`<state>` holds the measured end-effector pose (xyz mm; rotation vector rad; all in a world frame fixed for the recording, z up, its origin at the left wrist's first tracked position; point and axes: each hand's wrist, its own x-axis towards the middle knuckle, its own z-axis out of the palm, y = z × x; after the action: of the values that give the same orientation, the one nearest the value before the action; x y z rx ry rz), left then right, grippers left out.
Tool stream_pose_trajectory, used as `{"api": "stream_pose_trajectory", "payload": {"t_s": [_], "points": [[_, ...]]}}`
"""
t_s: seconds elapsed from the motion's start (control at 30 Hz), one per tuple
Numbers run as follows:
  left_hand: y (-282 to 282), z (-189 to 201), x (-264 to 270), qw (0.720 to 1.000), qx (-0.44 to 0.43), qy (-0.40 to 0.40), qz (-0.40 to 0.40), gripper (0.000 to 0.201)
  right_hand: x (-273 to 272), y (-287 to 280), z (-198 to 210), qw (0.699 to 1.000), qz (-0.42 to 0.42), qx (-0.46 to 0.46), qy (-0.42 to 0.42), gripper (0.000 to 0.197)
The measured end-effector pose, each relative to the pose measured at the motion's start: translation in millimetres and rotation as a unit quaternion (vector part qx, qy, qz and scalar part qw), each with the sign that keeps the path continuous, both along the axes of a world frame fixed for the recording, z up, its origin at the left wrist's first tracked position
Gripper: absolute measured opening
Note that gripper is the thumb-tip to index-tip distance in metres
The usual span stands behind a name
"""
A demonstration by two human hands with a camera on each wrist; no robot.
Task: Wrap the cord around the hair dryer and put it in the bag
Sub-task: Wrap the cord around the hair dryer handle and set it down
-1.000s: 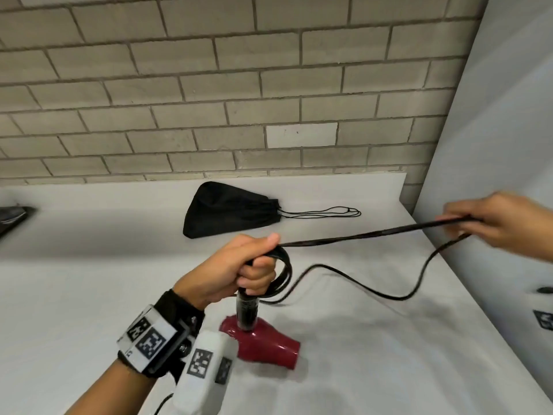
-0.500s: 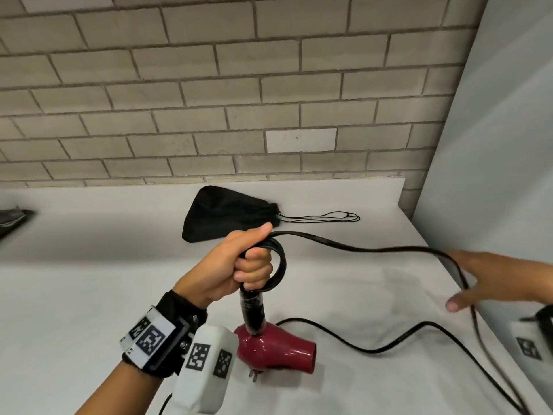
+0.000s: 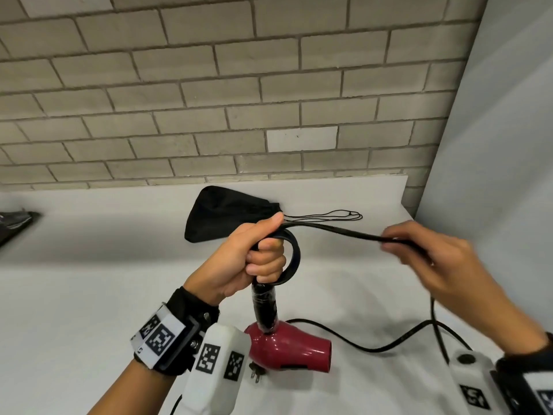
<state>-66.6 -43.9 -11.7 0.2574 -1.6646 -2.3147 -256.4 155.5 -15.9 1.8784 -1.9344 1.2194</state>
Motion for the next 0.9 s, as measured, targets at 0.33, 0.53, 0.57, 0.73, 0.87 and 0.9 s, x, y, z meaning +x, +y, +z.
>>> {"api": "stream_pose_trajectory", "payload": {"t_s": [0.33,0.53,0.57,0.73,0.87,0.9], "points": [[-3,0,-12,0.986,0.123,0.093,-0.071,0.034,10,-7,-62,0.986,0.052,0.089,-0.129,0.021],[3,-11,-23,0.981,0.136,0.110,-0.087,0.035,32,-23,-79,0.979,0.009,0.200,0.042,0.032],[3,-13,-24,0.980,0.135,0.115,-0.087,0.035,35,-25,-76,0.972,-0.005,0.218,0.087,0.039],[6,-22,-31,0.987,0.101,0.123,-0.037,0.037,55,-25,-54,0.935,-0.047,0.215,0.277,0.046],[11,-25,-33,0.997,0.014,0.076,-0.010,0.039,65,-19,-34,0.932,-0.035,0.160,0.322,0.038],[13,-26,-34,0.998,-0.005,0.061,-0.011,0.040,67,-18,-29,0.933,-0.030,0.142,0.329,0.034]]}}
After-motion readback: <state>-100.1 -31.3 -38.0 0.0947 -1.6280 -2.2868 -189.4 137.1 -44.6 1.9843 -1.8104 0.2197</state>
